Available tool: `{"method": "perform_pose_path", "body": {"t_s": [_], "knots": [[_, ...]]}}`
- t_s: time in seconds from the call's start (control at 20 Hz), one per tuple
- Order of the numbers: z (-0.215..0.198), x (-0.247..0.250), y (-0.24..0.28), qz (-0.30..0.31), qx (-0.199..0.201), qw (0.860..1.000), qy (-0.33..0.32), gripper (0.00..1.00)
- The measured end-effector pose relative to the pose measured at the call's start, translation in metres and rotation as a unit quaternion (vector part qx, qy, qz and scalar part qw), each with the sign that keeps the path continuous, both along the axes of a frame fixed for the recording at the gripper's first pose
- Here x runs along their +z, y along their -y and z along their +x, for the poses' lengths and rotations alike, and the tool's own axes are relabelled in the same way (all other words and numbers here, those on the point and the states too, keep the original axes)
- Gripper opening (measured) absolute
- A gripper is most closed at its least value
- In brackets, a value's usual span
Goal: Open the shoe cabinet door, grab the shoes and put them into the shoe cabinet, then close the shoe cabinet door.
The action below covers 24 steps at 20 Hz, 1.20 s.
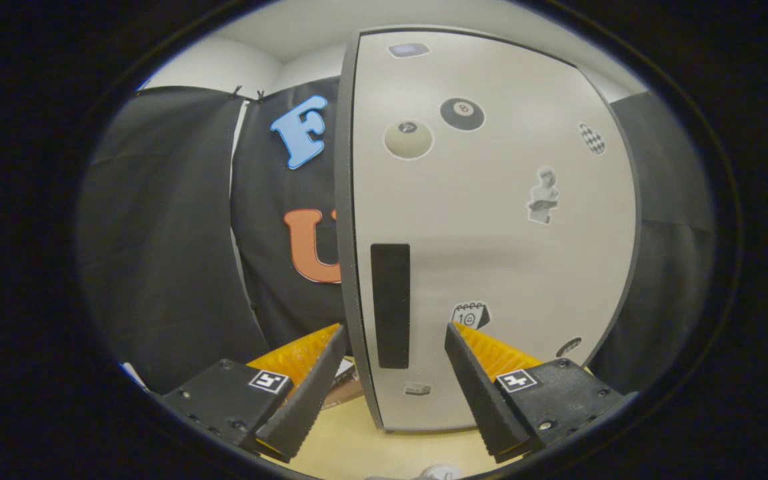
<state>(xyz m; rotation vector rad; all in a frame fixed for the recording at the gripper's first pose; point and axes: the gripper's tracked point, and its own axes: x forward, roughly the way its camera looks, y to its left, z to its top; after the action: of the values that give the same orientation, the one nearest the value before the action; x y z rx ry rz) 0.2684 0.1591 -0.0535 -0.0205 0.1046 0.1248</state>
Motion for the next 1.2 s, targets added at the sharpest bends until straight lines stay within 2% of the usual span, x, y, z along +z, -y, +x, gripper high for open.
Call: {"method": "perform_pose_path", "body": {"t_s": [0.2, 0.25, 0.3, 0.55, 0.65, 0.7, 0.85, 1.2], "knots": [[0.023, 0.000, -0.006, -0.002, 0.001, 1.000, 0.001, 0.92], [0.027, 0.000, -0.006, -0.003, 0.001, 1.000, -0.001, 0.86], [0.031, 0.000, -0.009, -0.002, 0.003, 1.000, 0.000, 0.85], [0.040, -0.008, -0.004, 0.006, -0.018, 1.000, -0.010, 0.60], [0.041, -0.008, -0.004, 0.013, -0.024, 1.000, -0.008, 0.45], [0.042, -0.010, -0.004, 0.011, -0.026, 1.000, -0.009, 0.41], [0.038, -0.009, -0.001, 0.008, -0.030, 0.999, -0.015, 0.36], [0.016, -0.009, -0.001, 0.001, 0.005, 1.000, -0.020, 0.29]]}}
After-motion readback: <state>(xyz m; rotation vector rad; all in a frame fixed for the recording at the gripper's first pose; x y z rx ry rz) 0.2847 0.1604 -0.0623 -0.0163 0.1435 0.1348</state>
